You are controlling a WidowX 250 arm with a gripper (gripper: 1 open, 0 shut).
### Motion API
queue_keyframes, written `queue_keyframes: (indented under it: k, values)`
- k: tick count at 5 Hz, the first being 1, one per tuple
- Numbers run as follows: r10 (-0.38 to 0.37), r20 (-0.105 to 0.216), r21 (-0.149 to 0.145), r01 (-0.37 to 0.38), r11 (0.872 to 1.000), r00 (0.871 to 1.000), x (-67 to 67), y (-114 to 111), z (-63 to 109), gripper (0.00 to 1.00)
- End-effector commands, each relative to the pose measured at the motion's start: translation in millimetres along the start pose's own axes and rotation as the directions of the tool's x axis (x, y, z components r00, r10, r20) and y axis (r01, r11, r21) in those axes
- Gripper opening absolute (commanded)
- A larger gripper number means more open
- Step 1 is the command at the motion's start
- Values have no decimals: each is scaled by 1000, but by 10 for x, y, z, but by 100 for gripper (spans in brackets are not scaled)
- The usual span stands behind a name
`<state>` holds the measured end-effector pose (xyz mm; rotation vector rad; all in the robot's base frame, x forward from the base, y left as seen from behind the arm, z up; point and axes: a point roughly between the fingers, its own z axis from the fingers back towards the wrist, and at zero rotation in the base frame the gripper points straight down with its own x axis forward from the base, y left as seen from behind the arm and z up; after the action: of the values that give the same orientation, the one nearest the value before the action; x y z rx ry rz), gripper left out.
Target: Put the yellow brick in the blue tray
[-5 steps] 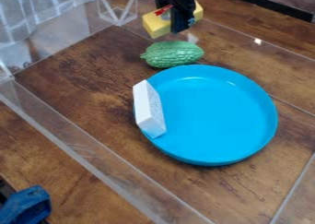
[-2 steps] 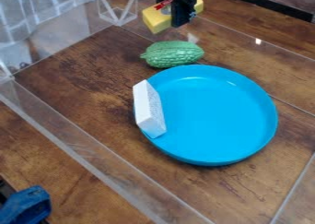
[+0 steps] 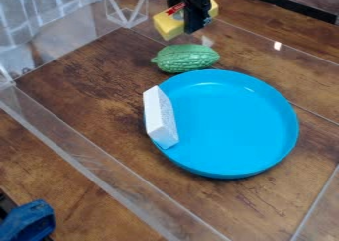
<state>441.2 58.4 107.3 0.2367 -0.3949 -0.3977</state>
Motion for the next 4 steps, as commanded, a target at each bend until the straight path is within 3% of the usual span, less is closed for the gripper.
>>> queue_keyframes:
  k: [1, 4]
  values:
    - [9, 110, 58, -16, 998, 994, 180, 87, 440, 0]
    - [29, 128, 74, -39, 996, 991, 183, 89, 422, 0]
